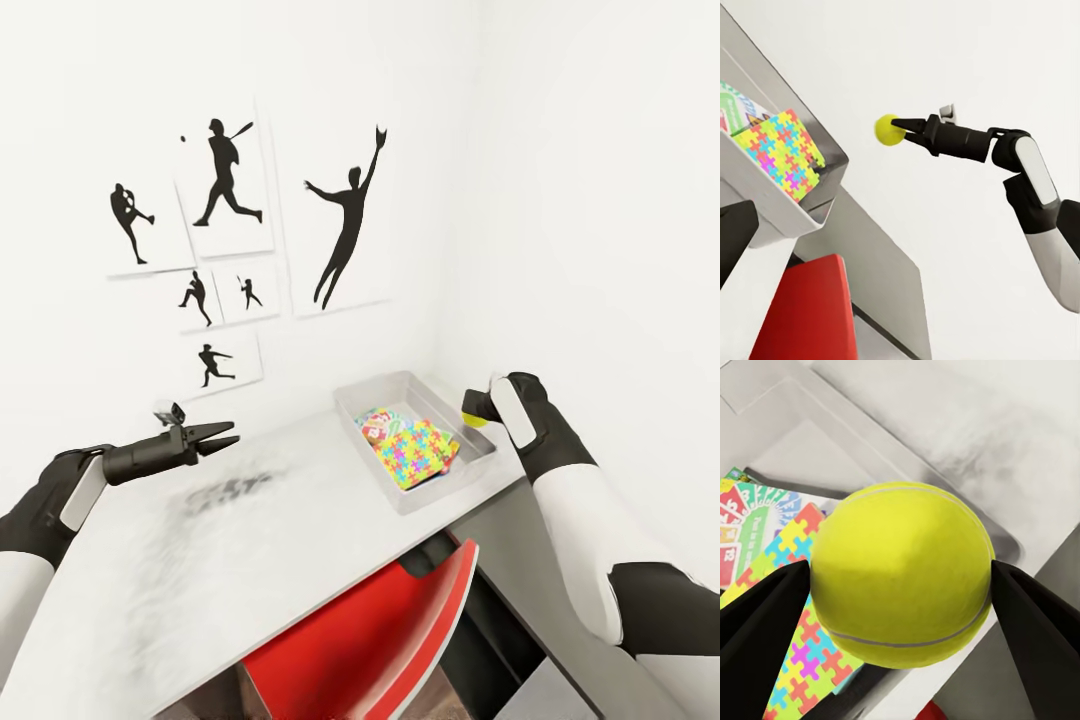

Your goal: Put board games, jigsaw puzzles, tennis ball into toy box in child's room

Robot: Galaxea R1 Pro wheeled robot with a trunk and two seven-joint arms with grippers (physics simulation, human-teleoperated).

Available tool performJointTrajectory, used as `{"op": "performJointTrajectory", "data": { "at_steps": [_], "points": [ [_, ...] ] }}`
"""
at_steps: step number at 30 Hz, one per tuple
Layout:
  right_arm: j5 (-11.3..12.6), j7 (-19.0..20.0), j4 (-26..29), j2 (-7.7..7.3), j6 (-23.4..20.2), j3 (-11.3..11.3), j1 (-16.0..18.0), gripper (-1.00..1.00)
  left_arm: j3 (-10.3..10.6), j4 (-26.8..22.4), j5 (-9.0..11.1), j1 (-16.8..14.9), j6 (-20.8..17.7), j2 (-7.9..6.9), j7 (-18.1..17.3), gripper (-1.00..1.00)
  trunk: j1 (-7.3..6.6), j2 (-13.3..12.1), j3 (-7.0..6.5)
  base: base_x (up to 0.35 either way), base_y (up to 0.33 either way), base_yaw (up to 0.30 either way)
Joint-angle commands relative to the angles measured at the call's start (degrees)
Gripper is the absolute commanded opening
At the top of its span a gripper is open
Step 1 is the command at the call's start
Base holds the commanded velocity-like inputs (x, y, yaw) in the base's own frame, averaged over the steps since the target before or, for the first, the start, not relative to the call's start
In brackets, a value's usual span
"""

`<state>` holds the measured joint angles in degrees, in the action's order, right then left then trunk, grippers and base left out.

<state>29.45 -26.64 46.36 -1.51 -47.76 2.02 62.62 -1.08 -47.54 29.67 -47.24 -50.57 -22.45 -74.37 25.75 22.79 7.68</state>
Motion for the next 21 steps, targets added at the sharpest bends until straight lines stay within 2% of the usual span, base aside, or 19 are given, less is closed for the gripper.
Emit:
{"op": "performJointTrajectory", "data": {
  "at_steps": [1, 8, 21],
  "points": [
    [0.6, -0.5, 0.0, -0.06, -0.1, 0.5, 0.1, -1.0, 0.0, 0.0, 0.2, 0.0, -0.5, 0.0, -0.2, 1.0, 0.03, 0.1, 0.23, 0.0, 0.0, 0.0],
    [0.6, -0.5, -0.5, 0.0, 0.0, 1.8, 0.2, -1.0, 0.0, 0.0, 0.0, 0.0, -0.5, 0.04, -3.7, 1.0, 0.03, 0.1, 0.89, 0.0, 0.0, 0.0],
    [0.5, -0.5, -1.0, 0.0, 0.1, 1.8, 0.2, -1.0, 0.1, 0.0, -0.1, 0.0, -0.5, 0.04, -3.9, 1.0, 0.03, 0.1, 2.11, 0.0, 0.0, 0.0]
  ]
}}
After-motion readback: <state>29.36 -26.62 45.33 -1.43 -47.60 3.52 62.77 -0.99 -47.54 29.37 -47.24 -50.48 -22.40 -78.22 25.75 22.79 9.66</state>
